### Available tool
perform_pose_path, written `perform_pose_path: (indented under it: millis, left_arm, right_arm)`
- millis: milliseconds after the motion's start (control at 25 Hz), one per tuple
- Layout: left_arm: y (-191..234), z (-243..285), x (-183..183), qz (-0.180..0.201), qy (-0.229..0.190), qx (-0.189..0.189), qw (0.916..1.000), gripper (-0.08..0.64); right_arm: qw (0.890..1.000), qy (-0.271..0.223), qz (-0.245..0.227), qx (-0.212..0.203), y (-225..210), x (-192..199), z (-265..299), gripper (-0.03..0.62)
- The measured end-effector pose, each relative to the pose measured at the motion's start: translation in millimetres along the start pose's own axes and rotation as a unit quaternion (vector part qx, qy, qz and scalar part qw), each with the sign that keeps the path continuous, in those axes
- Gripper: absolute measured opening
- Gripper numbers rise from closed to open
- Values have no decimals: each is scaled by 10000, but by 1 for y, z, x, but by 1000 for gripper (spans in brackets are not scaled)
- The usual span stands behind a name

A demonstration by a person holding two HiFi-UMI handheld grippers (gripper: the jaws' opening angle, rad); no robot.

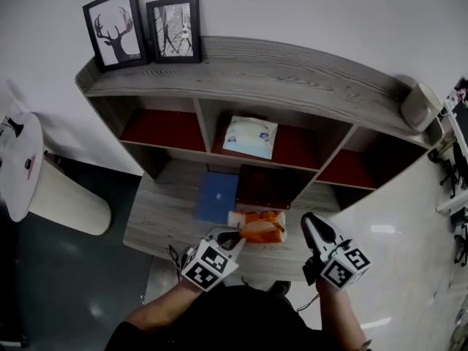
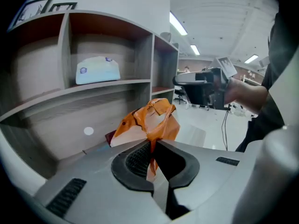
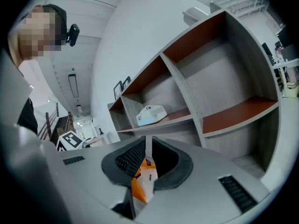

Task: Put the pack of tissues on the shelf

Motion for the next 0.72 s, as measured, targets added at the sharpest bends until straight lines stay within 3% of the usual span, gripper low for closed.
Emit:
perform_pose_path:
  millis: [280, 720]
  left_arm:
    - [64, -54, 22, 396, 93, 28, 9992, 25]
    - [98, -110, 13, -132, -381, -338, 9986, 25]
  right_arm:
    - [9999, -57, -73, 95, 59, 2, 56, 26]
    - [9990, 151, -270, -311, 72, -4, 85, 26]
Point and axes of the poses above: the fingertips, and each gripper's own axes: z forward along the fingers, y to its left, x out of its underside, the point moved 8 cm from there along -z, backward along the fingers, and after that the axes turned 5 degrees about y, right-handed, at the moved point
